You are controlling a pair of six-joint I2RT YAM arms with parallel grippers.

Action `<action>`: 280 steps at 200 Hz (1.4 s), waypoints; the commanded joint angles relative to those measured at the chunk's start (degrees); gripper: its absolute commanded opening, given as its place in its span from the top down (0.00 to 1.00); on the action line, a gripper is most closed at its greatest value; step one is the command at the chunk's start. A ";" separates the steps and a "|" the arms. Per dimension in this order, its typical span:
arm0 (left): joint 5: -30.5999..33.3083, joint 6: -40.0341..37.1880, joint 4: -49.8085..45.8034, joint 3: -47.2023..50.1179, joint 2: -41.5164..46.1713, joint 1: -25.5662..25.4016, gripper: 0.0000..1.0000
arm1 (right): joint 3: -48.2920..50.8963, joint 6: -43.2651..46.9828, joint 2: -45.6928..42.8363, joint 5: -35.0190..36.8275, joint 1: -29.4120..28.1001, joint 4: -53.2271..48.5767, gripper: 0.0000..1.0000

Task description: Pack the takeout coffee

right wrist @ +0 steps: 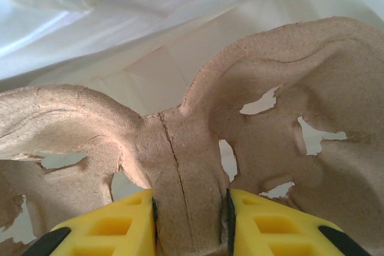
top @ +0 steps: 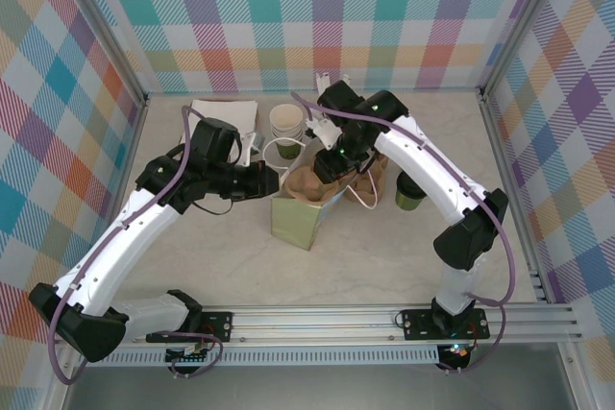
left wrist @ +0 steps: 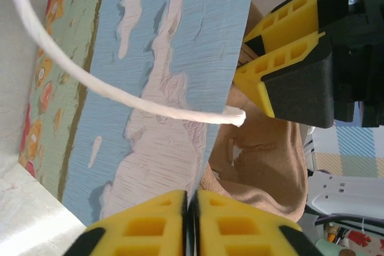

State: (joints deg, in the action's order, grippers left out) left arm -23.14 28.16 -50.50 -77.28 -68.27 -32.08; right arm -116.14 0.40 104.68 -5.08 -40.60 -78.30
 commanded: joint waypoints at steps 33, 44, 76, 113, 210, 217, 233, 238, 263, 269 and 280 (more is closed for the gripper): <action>-2.21 -0.77 -1.27 -0.03 0.54 -0.97 1.00 | -4.39 -1.24 2.35 1.87 -0.37 -4.10 0.69; -2.46 -0.46 -1.26 0.14 0.81 -0.97 1.00 | -4.93 -1.21 2.95 2.42 -0.31 -4.61 0.69; -3.57 0.16 -1.62 0.61 1.59 -1.03 1.00 | -6.44 -0.52 4.93 3.93 -0.36 -6.59 0.69; -3.11 1.70 -0.62 1.41 2.34 -1.01 1.00 | -6.32 0.80 6.36 5.50 -1.10 -7.97 0.69; -1.78 10.72 2.43 0.06 -0.11 -0.04 1.00 | -6.29 4.00 7.47 8.12 -4.31 -5.62 0.69; -1.72 10.92 2.51 0.11 -0.26 0.15 1.00 | -6.22 4.61 7.48 8.08 -4.54 -5.24 0.69; -1.40 11.48 2.43 0.19 -0.50 0.85 1.00 | -6.04 7.03 7.55 8.13 -5.39 -4.57 0.69; -1.28 11.58 2.50 0.18 -0.49 1.16 1.00 | -5.97 7.46 7.62 8.07 -5.68 -4.43 0.69; -1.21 12.26 2.51 0.52 -0.44 2.99 1.00 | -5.81 8.89 7.49 8.26 -6.49 -4.23 0.69; -1.21 12.34 2.44 0.54 -0.37 3.43 1.00 | -5.70 9.06 7.37 8.23 -6.59 -4.09 0.69; -1.20 12.40 2.21 0.69 -0.33 4.18 1.00 | -5.60 9.17 6.99 8.08 -6.60 -3.73 0.69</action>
State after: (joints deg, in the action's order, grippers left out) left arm -24.53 39.27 -49.78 -76.31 -68.42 -29.67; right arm -121.43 6.74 111.83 3.86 -46.19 -81.73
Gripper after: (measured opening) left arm 0.039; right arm 0.312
